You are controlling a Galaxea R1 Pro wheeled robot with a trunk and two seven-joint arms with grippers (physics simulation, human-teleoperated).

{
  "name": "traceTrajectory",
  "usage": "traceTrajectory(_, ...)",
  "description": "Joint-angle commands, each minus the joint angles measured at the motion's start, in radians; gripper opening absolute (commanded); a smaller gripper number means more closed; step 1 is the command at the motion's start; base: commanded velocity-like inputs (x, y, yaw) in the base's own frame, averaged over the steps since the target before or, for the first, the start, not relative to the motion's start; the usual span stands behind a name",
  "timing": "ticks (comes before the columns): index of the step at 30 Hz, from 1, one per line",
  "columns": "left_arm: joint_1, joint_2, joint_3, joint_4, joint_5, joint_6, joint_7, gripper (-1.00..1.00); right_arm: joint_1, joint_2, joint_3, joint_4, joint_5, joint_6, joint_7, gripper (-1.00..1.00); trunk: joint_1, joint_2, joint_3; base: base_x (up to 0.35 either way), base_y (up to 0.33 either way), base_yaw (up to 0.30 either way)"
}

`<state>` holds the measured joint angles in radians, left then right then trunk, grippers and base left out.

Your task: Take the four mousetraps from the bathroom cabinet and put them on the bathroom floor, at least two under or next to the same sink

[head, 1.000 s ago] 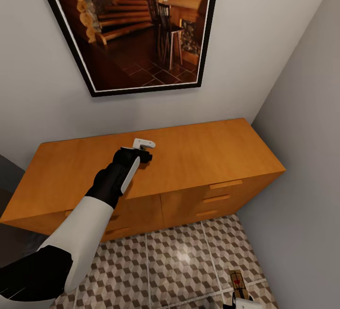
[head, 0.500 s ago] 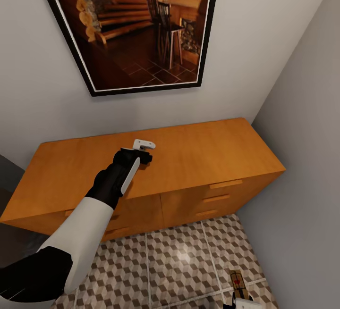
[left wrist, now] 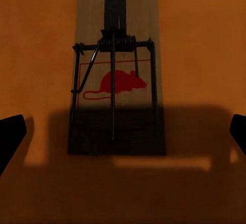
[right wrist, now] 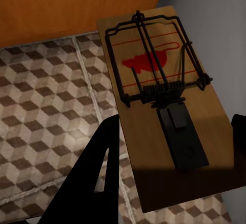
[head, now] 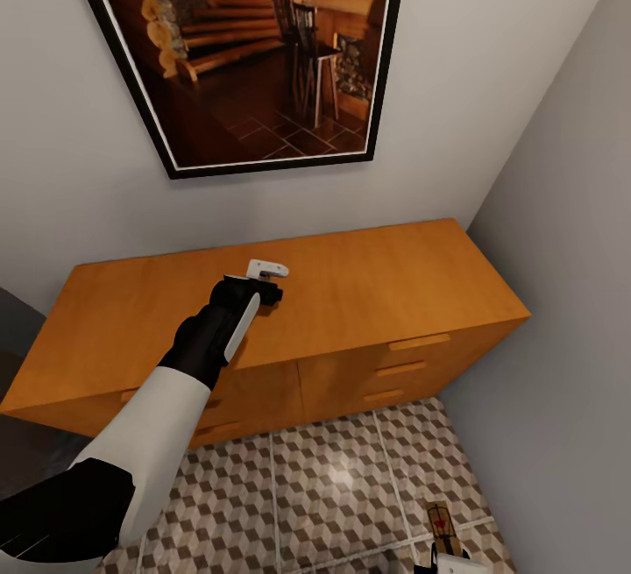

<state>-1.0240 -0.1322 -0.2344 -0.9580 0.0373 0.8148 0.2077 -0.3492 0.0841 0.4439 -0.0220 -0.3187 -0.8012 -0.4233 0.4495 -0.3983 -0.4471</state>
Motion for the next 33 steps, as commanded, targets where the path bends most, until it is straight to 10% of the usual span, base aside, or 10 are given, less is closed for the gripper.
traceTrajectory(1,-0.001,0.0,-0.002,-0.001,0.004,0.004,0.006,1.0,-0.001,0.0,0.009,0.001,-0.006,-0.003,-0.004,-1.0,0.001,-0.002,-0.001,0.0,0.0,0.0)
traceTrajectory(33,0.007,0.0,-0.002,0.0,0.004,0.004,0.006,1.0,-0.001,0.0,0.009,0.001,-0.006,-0.003,-0.005,-1.0,0.001,-0.002,-0.001,0.033,0.0,0.0)
